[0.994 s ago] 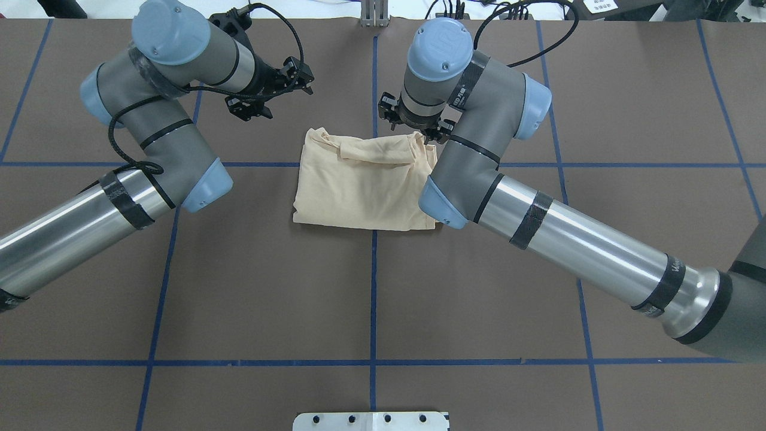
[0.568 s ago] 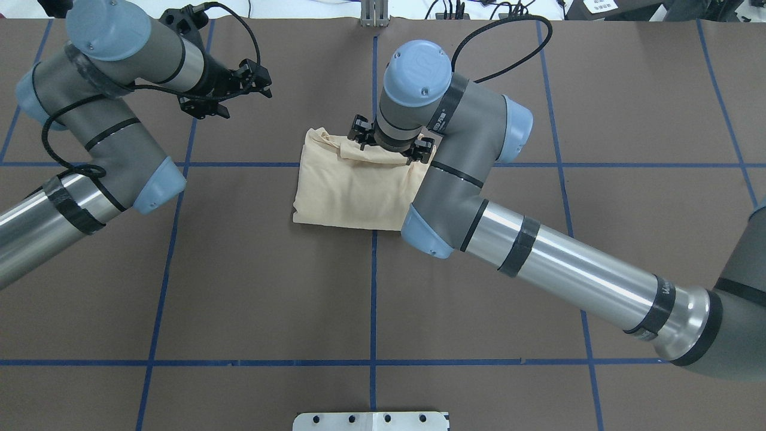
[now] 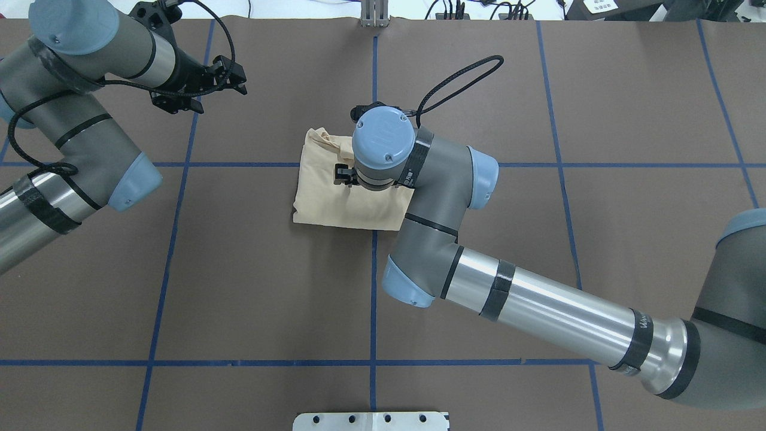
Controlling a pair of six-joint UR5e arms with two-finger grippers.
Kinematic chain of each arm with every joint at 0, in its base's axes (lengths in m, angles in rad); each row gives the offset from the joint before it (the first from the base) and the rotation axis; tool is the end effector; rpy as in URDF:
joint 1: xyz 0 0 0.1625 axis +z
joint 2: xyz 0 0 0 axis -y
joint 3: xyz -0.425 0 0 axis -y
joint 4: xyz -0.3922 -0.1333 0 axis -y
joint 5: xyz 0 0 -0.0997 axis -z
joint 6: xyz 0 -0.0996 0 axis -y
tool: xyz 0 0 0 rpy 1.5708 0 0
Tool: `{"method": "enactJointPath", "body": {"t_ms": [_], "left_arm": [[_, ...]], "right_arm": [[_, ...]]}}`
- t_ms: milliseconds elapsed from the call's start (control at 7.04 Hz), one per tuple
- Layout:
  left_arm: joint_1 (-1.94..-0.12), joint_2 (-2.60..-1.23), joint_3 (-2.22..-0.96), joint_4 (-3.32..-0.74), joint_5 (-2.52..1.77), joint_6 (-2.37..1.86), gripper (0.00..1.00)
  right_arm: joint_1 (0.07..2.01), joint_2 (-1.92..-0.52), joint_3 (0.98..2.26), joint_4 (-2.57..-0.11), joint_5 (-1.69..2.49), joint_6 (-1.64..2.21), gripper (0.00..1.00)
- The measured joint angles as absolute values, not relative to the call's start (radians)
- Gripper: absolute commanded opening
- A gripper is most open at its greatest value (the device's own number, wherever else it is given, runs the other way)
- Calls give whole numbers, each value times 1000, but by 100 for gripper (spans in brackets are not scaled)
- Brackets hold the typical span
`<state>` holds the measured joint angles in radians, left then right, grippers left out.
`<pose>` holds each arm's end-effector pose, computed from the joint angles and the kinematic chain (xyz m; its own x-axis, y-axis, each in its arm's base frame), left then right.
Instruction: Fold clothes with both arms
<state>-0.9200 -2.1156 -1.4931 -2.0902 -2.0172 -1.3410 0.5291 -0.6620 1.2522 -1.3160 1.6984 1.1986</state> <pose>0.3525 -0.6119 0.3158 0.4392 -0.2376 -0.8664 0.4102 0.9110 -0.0419 -0.6307 -0.5085 0.1965 0.6859 -0.0168 0.7275 -0.1815 0.9642 0.1933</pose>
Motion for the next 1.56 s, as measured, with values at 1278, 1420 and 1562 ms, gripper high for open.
{"method": "enactJointPath", "body": {"t_ms": [1278, 1420, 1562], "left_arm": [[-923, -2094, -1494, -2091, -2017, -1341, 100], [-926, -2090, -1493, -2091, -2017, -1340, 100], [-930, -2088, -1493, -2091, -2017, -1339, 100]], "right_arm": [[613, -475, 883, -1016, 1482, 1153, 99], [628, -465, 875, -989, 1456, 1152, 99], [641, -460, 876, -968, 1451, 1144, 99]]}}
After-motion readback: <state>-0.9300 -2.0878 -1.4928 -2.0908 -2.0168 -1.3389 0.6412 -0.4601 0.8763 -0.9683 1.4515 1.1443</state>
